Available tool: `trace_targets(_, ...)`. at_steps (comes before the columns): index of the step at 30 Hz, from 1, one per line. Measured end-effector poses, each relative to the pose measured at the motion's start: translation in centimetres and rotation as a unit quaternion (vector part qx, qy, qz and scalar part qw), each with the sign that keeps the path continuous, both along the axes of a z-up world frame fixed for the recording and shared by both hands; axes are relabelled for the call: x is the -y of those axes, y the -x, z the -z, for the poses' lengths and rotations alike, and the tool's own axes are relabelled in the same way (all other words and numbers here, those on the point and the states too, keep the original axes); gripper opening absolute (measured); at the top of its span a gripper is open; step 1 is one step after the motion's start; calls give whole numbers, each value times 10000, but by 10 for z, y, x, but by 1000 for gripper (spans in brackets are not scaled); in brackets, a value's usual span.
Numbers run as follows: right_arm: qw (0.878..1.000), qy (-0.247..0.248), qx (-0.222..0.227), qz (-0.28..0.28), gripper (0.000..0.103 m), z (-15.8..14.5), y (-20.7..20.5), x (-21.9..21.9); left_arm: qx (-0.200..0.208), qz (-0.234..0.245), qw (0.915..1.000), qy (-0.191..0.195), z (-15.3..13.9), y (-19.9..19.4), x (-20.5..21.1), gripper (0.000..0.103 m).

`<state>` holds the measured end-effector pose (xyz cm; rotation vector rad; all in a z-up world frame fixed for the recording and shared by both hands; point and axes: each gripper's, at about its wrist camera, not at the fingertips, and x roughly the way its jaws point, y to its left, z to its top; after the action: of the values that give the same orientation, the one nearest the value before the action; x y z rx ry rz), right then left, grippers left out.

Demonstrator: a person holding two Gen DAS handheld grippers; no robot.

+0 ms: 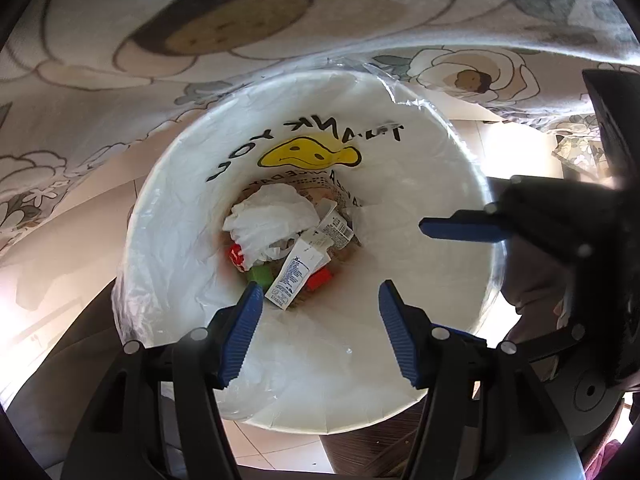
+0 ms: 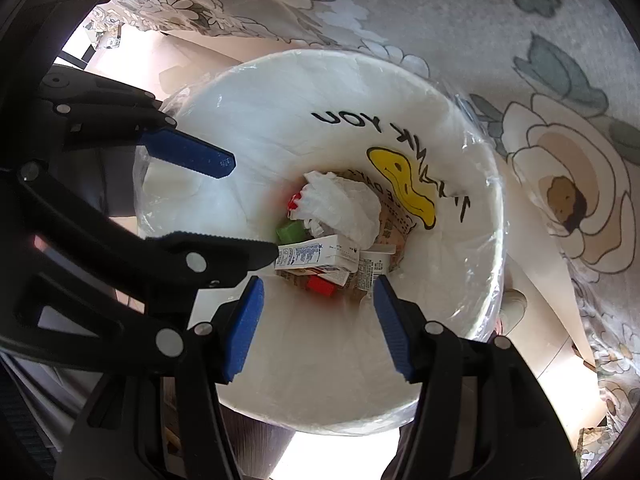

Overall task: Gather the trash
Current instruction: 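Open the left tool over the wastebasket while the right tool releases the red block, then move both tools back to the bed toward the green brick and black tube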

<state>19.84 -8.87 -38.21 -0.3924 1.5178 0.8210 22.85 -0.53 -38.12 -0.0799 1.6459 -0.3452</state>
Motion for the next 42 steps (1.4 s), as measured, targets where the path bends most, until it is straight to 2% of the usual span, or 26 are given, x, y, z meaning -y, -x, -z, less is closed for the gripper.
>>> trace_targets(10, 9999, 37, 94, 18, 58, -11, 12, 0, 246, 20, 9996, -159, -13, 11, -2, 63)
trace_targets(25, 9987, -14, 518, -9, 58, -63, 41, 11, 757, 114, 9965, -322, -72, 37, -9, 63)
trace_targets(34, 9940, 4, 1097, -51, 58, -126, 47, 33, 1310, 171, 9905, -390, -142, 49, -24, 63)
trace_targets(42, 9861, -134, 1655, 31, 58, -200, 27, 53, 2318, 150, 9700, -719, -227, 49, -36, 63)
